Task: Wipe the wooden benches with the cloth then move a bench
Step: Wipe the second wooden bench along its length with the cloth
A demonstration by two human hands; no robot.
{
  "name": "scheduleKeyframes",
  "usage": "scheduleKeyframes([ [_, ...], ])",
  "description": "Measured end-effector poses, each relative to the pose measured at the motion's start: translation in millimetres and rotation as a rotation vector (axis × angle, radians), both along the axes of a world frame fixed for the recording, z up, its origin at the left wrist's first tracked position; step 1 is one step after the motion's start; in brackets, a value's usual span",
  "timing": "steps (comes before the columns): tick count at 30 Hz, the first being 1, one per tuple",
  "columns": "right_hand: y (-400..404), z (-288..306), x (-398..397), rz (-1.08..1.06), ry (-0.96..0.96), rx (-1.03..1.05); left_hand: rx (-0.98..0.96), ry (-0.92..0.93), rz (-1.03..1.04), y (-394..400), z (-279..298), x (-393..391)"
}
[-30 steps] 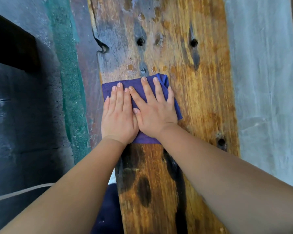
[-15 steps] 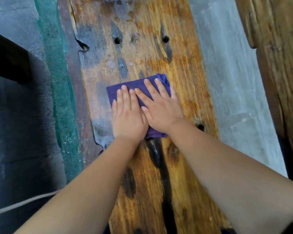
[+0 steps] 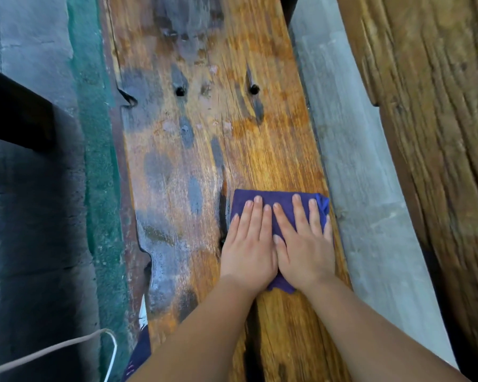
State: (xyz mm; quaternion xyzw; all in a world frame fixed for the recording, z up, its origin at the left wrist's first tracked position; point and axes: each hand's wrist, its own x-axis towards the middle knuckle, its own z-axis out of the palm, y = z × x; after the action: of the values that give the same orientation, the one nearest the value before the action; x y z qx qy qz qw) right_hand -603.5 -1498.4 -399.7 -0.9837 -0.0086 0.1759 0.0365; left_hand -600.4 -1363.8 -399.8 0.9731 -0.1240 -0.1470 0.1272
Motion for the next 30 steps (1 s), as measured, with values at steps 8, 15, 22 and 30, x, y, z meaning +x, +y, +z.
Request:
scheduleKeyframes([
  [8,18.6,-2.1,128.0,0.094,-0.041,-0.002,0.001,-0.078,0.01,25.1,-10.3,121.7],
  [15,17.1,-7.3,245.8,0.153,-0.094,-0.016,-0.009,-0.098,0.089,23.3,-11.0,230.0],
  [22,15.1,-10.9,317.9,0.157,-0.123,-0.014,-0.001,-0.124,0.121,16.5,-12.6,299.8],
  [30,13.1,-8.6,323.2,0.195,-0.062,-0.022,0.027,-0.028,0.104,15.5,-6.2,303.6],
])
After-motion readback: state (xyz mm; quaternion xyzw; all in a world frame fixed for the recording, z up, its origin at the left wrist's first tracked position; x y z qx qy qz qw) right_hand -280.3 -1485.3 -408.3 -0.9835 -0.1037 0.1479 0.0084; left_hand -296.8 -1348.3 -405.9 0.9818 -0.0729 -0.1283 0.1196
